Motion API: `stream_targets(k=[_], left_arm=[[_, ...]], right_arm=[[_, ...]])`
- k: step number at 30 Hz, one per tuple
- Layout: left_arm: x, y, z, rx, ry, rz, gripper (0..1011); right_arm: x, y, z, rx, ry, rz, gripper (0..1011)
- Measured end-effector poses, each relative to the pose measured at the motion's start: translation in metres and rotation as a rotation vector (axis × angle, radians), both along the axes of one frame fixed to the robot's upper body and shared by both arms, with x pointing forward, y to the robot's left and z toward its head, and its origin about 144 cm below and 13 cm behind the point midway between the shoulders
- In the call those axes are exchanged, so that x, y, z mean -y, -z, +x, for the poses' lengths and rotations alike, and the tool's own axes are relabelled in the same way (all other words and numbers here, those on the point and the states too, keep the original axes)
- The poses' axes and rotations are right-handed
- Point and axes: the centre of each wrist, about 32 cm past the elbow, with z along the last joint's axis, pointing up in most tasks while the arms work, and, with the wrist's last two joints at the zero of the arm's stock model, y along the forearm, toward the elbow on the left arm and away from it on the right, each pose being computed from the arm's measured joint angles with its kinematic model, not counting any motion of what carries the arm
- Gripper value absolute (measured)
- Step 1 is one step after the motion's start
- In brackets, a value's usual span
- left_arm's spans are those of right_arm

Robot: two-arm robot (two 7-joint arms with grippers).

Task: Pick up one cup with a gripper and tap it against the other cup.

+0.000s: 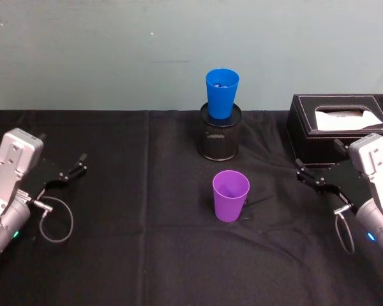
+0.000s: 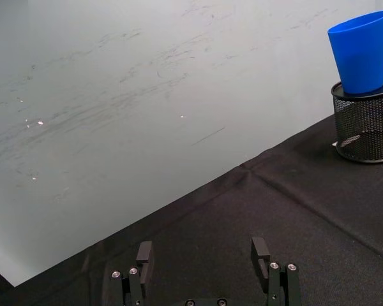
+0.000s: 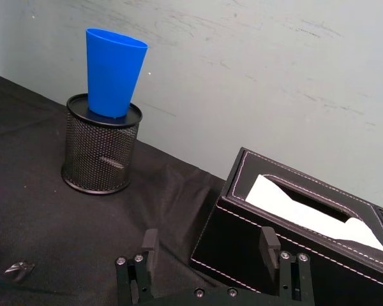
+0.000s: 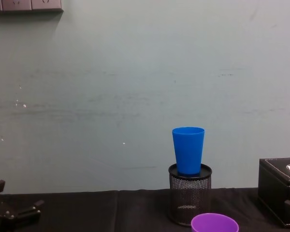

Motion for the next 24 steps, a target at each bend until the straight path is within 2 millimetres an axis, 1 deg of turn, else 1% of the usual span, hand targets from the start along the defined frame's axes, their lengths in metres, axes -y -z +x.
stream_targets(k=[24], left_arm=[[0.0000, 0.0000, 0.0000, 0.000, 0.000, 0.000, 1000]], right_arm=[[0.0001, -0.0002, 0.0000, 0.000, 0.000, -0.001, 1004]])
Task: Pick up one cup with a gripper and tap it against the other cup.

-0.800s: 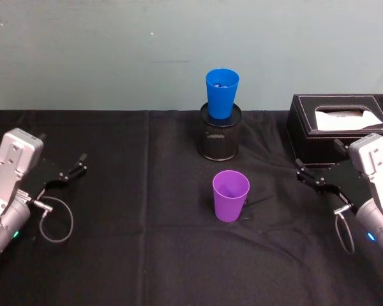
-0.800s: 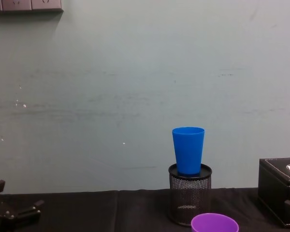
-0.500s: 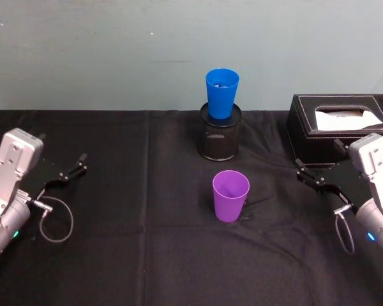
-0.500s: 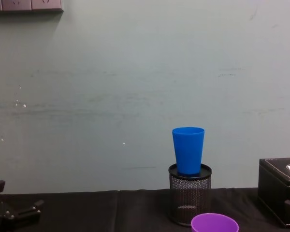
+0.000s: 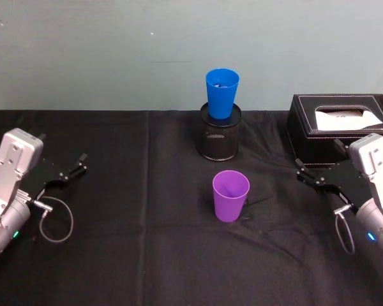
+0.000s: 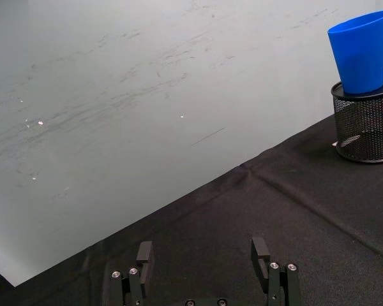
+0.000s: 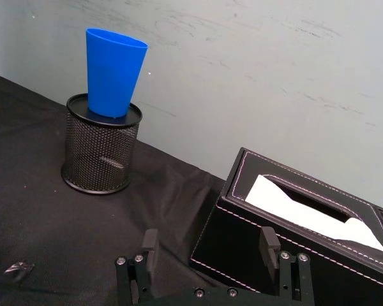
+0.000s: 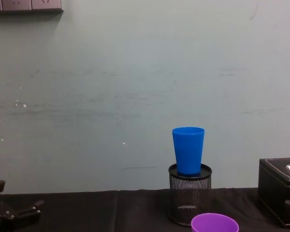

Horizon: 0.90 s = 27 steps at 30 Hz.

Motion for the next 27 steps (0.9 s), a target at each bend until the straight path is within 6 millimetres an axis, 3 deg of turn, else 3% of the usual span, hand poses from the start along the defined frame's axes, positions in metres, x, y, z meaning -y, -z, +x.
stream_targets(k=[19, 27], left_arm=[[0.000, 0.000, 0.000, 0.000, 0.000, 0.000, 1000], [0.000, 0.000, 0.000, 0.000, 0.000, 0.000, 1000]], right_arm=[[0.001, -0.004, 0.000, 0.025, -0.005, 0.004, 1004], [-0.003, -0.006, -0.015, 0.069, -0.053, 0.046, 1004]])
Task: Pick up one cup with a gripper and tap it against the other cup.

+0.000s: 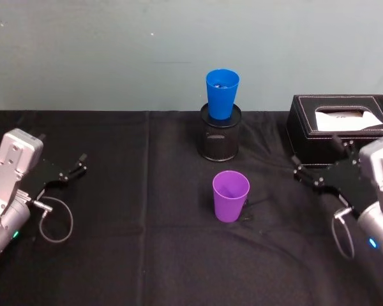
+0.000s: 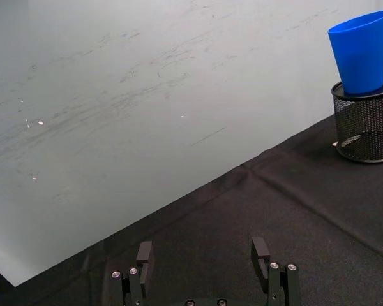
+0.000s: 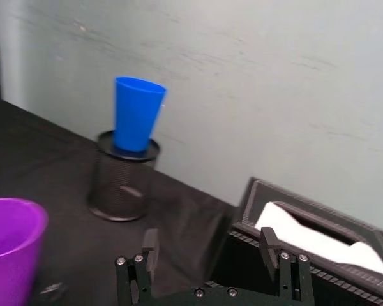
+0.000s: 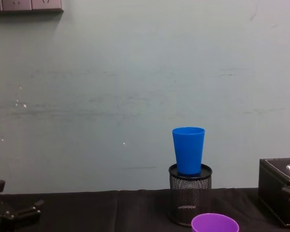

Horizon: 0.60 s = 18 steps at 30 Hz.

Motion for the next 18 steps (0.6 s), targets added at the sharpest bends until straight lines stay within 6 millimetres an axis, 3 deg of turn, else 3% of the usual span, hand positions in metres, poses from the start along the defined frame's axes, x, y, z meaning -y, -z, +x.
stream_targets(k=[10, 18], left_arm=[[0.000, 0.000, 0.000, 0.000, 0.000, 0.000, 1000], [0.000, 0.000, 0.000, 0.000, 0.000, 0.000, 1000]], right_arm=[[-0.009, 0.031, -0.047, -0.079, -0.177, 0.094, 1004], [-0.030, 0.040, -0.053, -0.118, -0.325, 0.112, 1004]])
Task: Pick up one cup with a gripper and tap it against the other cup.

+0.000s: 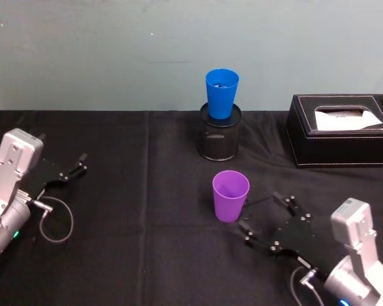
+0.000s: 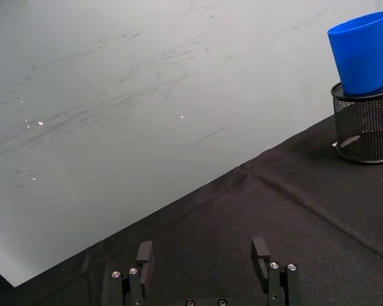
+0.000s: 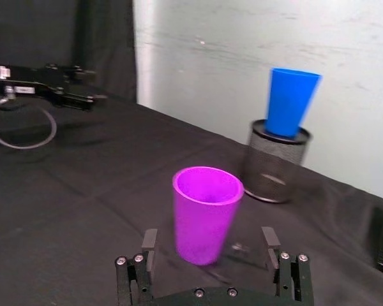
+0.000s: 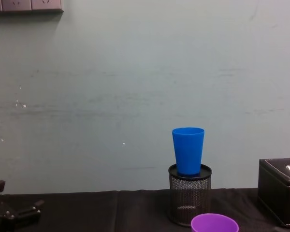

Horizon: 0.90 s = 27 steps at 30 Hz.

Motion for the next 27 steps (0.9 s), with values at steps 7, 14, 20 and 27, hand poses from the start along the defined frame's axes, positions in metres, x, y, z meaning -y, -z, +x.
stream_targets(k=[7, 14, 20, 27], left_arm=[[0.000, 0.000, 0.000, 0.000, 0.000, 0.000, 1000], [0.000, 0.000, 0.000, 0.000, 0.000, 0.000, 1000], [0.000, 0.000, 0.000, 0.000, 0.000, 0.000, 1000], [0.000, 0.000, 0.000, 0.000, 0.000, 0.000, 1000]], right_arm=[[-0.013, 0.001, 0.014, -0.030, -0.030, 0.022, 1004], [-0.023, 0.001, 0.032, -0.061, -0.036, 0.056, 1004], [-0.028, 0.001, 0.042, -0.068, -0.031, 0.092, 1004], [-0.033, 0.002, 0.054, -0.075, -0.013, 0.091, 1004]])
